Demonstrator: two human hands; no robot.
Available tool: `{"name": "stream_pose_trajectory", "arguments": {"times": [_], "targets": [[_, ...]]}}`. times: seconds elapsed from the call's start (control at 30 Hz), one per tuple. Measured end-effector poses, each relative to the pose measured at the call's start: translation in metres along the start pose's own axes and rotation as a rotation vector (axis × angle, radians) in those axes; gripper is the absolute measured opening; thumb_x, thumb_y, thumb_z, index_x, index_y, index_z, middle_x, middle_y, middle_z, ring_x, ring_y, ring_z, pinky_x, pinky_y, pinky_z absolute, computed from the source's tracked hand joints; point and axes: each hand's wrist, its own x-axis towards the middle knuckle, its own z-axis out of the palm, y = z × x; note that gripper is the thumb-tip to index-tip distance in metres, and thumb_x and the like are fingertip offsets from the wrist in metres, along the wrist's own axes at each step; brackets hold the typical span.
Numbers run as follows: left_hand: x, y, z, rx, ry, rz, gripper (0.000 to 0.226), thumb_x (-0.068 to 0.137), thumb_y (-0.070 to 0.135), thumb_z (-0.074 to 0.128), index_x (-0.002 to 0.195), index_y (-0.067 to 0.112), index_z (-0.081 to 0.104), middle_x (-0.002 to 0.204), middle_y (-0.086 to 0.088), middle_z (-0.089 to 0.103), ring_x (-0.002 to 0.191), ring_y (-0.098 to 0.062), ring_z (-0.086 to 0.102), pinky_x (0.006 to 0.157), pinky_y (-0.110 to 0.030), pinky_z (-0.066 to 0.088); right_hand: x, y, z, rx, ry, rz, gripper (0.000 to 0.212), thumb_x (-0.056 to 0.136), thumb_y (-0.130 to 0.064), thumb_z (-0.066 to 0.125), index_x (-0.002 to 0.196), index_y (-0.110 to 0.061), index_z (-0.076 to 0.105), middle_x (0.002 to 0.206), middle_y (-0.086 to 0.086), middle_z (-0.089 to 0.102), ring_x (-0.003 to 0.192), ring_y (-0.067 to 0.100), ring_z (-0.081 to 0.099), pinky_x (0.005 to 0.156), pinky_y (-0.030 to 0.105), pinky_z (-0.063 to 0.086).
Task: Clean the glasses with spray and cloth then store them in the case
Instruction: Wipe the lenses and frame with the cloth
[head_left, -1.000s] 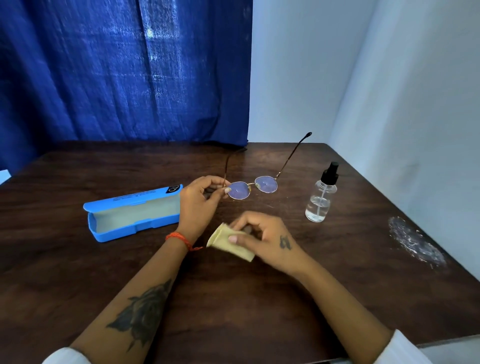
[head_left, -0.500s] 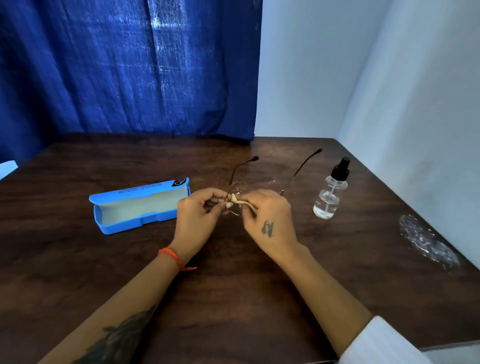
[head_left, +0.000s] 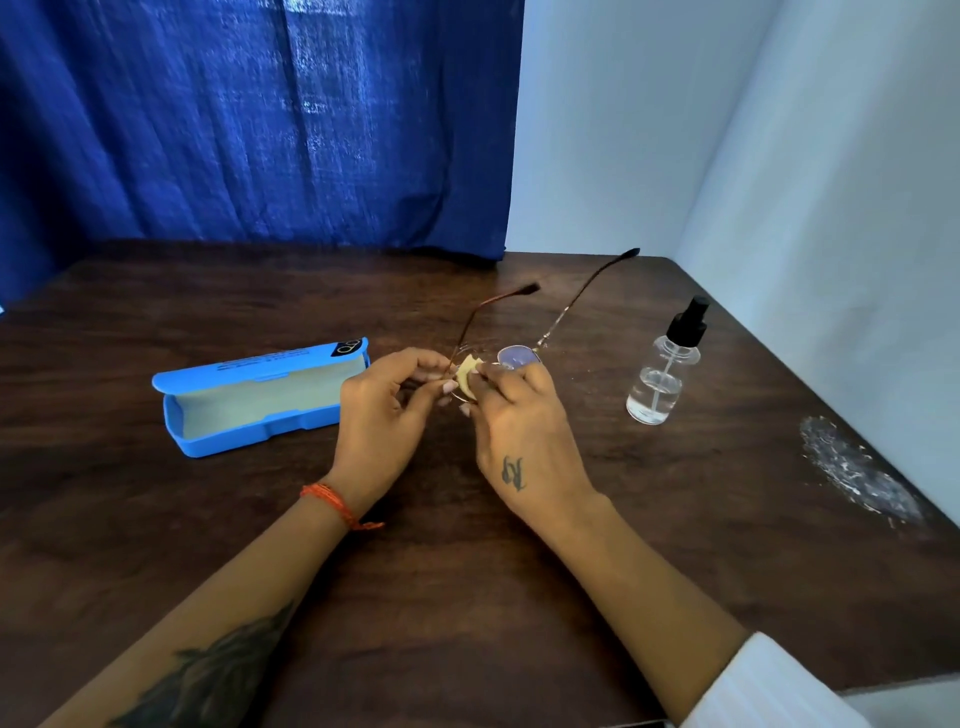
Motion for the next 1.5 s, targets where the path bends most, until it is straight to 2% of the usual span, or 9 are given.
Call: {"name": "stream_pose_trajectory", "arguments": {"times": [0.17, 0.5, 0.63, 0.77, 0.93, 1.1, 1.27, 1.4, 1.5], "targets": [[-0.001, 0.005, 0.001, 0.034, 0.030, 0.039, 0.015, 0.077, -0.001, 0.068, 0.090, 0.007, 0.067, 0.084, -0.004, 0.067, 0.077, -0.002, 0.064, 0.067, -0.005, 0.047, 0.000, 0.001, 0.002, 0.096, -0.009, -0.044, 0.029, 0.068, 0.009, 0.073, 0.096, 0.004, 0.070, 0.095, 0.016, 0.071, 0.080, 0.031, 0.063, 0.075, 0.030, 0.055], [-0.002, 0.004, 0.001, 0.114, 0.081, 0.067, 0.019, 0.076, 0.003, 0.070, 0.094, 0.009, 0.070, 0.089, 0.000, 0.069, 0.084, -0.013, 0.066, 0.078, -0.025, 0.054, -0.001, 0.001, -0.002, 0.052, 0.016, -0.047, 0.030, 0.064, 0.009, 0.075, 0.094, 0.005, 0.070, 0.090, 0.016, 0.071, 0.081, 0.029, 0.062, 0.072, 0.033, 0.056], [-0.001, 0.004, 0.000, 0.092, 0.116, 0.032, 0.018, 0.076, 0.003, 0.070, 0.093, 0.009, 0.070, 0.087, 0.001, 0.067, 0.080, -0.012, 0.065, 0.078, -0.018, 0.052, -0.001, -0.004, 0.002, 0.022, -0.069, -0.052, 0.041, 0.068, 0.003, 0.075, 0.106, 0.009, 0.063, 0.101, 0.021, 0.066, 0.085, 0.032, 0.058, 0.074, 0.038, 0.056], [0.000, 0.004, 0.000, 0.042, 0.129, -0.003, 0.018, 0.076, 0.003, 0.070, 0.093, 0.011, 0.070, 0.085, 0.000, 0.067, 0.078, -0.006, 0.063, 0.077, -0.014, 0.051, 0.000, 0.003, 0.001, 0.120, -0.043, -0.053, 0.031, 0.073, 0.009, 0.068, 0.103, 0.003, 0.068, 0.100, 0.015, 0.069, 0.085, 0.030, 0.061, 0.082, 0.027, 0.047], [0.001, 0.003, 0.001, 0.031, 0.133, -0.009, 0.020, 0.075, 0.003, 0.071, 0.094, 0.011, 0.069, 0.085, 0.003, 0.065, 0.077, -0.001, 0.061, 0.074, -0.007, 0.047, -0.001, 0.006, -0.004, 0.081, 0.028, -0.020, 0.026, 0.065, 0.010, 0.073, 0.089, 0.003, 0.071, 0.085, 0.014, 0.072, 0.078, 0.031, 0.063, 0.074, 0.034, 0.056], [0.001, 0.004, 0.001, 0.053, 0.142, 0.009, 0.019, 0.075, 0.003, 0.072, 0.093, 0.006, 0.070, 0.084, 0.001, 0.066, 0.076, 0.001, 0.060, 0.073, -0.004, 0.045, 0.002, -0.003, -0.002, -0.050, 0.000, -0.037, 0.037, 0.058, 0.008, 0.075, 0.094, 0.008, 0.068, 0.092, 0.020, 0.070, 0.075, 0.031, 0.063, 0.067, 0.034, 0.056], [0.000, 0.005, 0.000, 0.041, 0.145, 0.007, 0.019, 0.075, 0.001, 0.071, 0.092, 0.009, 0.070, 0.083, 0.001, 0.066, 0.075, -0.002, 0.061, 0.074, -0.007, 0.047, 0.002, -0.003, -0.002, 0.142, -0.069, 0.013, 0.033, 0.073, 0.011, 0.066, 0.106, 0.003, 0.067, 0.108, 0.017, 0.067, 0.087, 0.033, 0.059, 0.082, 0.025, 0.043], [0.000, 0.003, 0.000, 0.016, 0.155, -0.010, 0.025, 0.075, 0.002, 0.071, 0.093, 0.019, 0.067, 0.082, 0.005, 0.065, 0.074, 0.000, 0.062, 0.074, -0.008, 0.047, 0.003, 0.003, -0.010, 0.277, 0.002, -0.027, 0.027, 0.070, 0.010, 0.070, 0.093, -0.001, 0.072, 0.095, 0.011, 0.072, 0.079, 0.029, 0.061, 0.074, 0.024, 0.047], [0.001, 0.002, -0.001, 0.030, 0.146, 0.005, 0.023, 0.076, 0.002, 0.070, 0.094, 0.016, 0.068, 0.083, 0.003, 0.066, 0.075, 0.000, 0.062, 0.074, -0.008, 0.047, 0.002, 0.003, -0.012, 0.182, 0.030, -0.011, 0.023, 0.065, 0.007, 0.075, 0.087, -0.001, 0.073, 0.088, 0.011, 0.073, 0.076, 0.029, 0.061, 0.068, 0.030, 0.054]]}}
